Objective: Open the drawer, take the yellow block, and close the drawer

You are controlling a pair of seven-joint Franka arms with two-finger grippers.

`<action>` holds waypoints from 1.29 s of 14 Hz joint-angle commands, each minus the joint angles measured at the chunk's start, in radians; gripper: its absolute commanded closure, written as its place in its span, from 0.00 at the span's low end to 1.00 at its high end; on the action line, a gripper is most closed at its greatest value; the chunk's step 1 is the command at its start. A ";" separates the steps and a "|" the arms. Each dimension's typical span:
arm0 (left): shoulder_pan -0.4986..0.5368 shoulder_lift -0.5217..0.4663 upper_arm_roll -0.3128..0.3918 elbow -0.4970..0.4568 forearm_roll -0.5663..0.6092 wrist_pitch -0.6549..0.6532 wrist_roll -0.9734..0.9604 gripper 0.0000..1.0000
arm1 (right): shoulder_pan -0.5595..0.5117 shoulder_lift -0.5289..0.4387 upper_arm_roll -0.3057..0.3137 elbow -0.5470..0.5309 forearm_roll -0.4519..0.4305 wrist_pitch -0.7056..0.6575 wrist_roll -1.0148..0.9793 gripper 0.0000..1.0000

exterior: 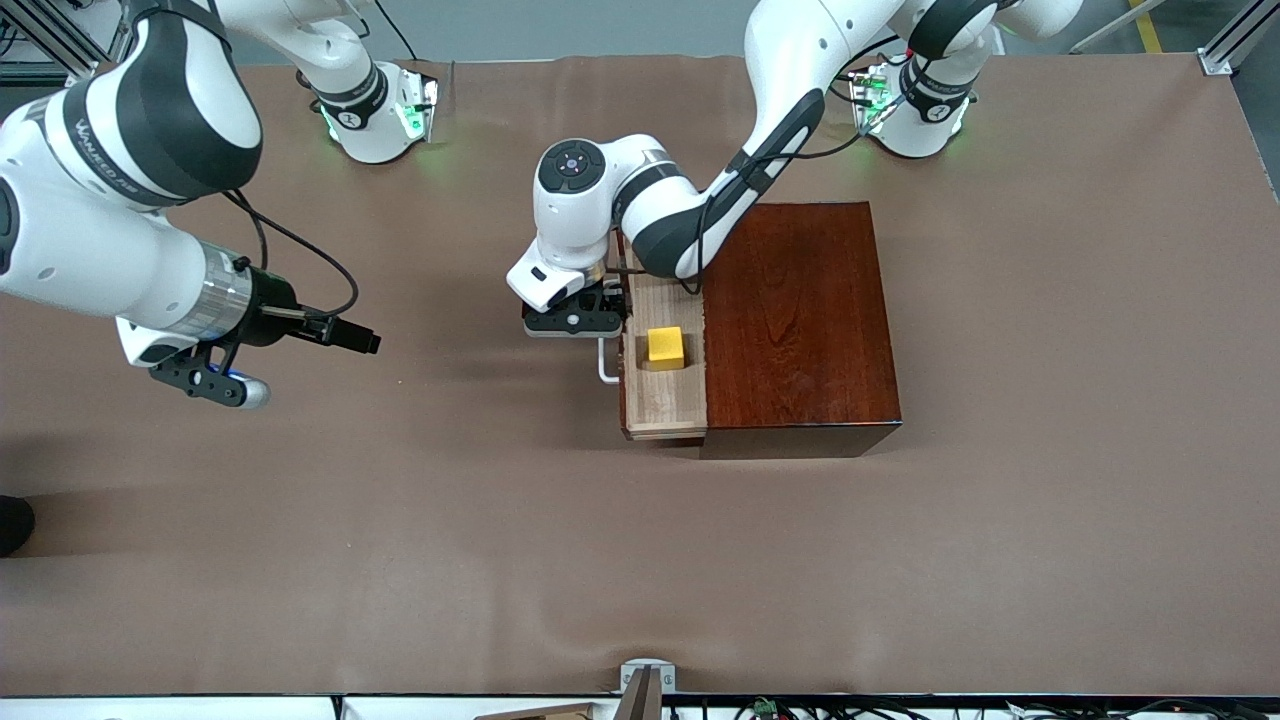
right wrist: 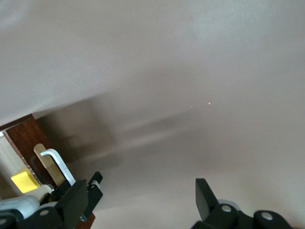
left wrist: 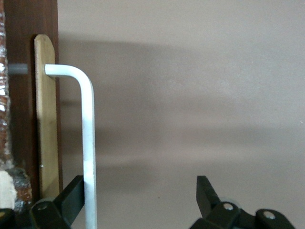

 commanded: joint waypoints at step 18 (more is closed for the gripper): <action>-0.006 -0.005 0.003 0.041 -0.024 0.033 -0.007 0.00 | -0.314 0.109 -0.021 0.019 -0.023 0.092 0.055 0.00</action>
